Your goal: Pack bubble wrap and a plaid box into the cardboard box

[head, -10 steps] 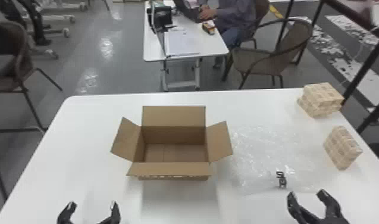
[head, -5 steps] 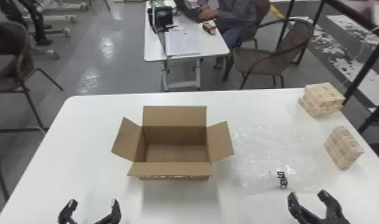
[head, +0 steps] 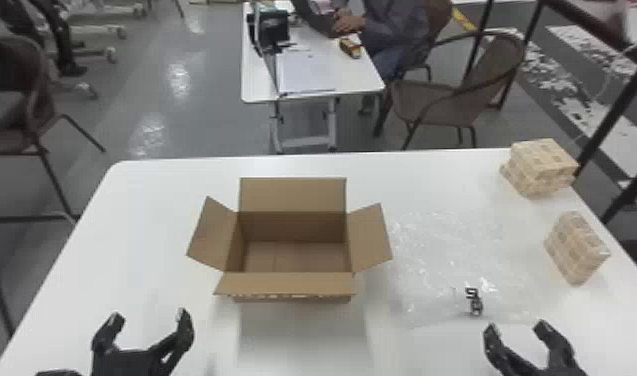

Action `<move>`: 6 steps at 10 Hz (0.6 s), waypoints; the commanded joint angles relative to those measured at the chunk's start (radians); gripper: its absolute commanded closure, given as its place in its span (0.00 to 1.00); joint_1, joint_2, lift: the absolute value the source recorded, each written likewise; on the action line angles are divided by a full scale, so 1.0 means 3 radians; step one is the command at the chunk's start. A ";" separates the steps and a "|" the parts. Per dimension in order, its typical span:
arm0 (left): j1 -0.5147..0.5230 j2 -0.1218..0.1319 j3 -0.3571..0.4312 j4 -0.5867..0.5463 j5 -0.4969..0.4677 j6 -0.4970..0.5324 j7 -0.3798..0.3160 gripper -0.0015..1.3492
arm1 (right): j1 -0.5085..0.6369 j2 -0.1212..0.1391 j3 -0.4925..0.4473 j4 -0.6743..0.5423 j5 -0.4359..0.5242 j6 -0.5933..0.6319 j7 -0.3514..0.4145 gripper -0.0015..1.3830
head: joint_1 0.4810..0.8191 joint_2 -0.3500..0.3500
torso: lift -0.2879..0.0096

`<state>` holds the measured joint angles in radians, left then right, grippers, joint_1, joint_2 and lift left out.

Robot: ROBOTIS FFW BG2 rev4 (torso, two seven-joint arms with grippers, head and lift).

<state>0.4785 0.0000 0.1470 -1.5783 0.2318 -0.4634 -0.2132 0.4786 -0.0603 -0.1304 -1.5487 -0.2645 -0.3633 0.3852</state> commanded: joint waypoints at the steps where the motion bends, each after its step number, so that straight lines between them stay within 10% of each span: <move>1: 0.0000 -0.0009 0.0129 -0.0292 -0.0011 0.0364 -0.0005 0.08 | 0.0000 -0.0014 0.0000 0.0003 -0.0008 0.0020 0.0005 0.27 | 0.63 0.56 | 0.73; 6: -0.0542 -0.0009 0.0538 -0.0706 0.0358 0.1995 -0.0926 0.15 | -0.0020 -0.0029 0.0005 0.0013 -0.0018 0.0061 0.0025 0.27 | 0.63 0.59 | 0.73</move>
<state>0.3380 0.0000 0.3037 -1.7862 0.3327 0.0843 -0.4890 0.4739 -0.0682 -0.1289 -1.5458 -0.2699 -0.3463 0.3927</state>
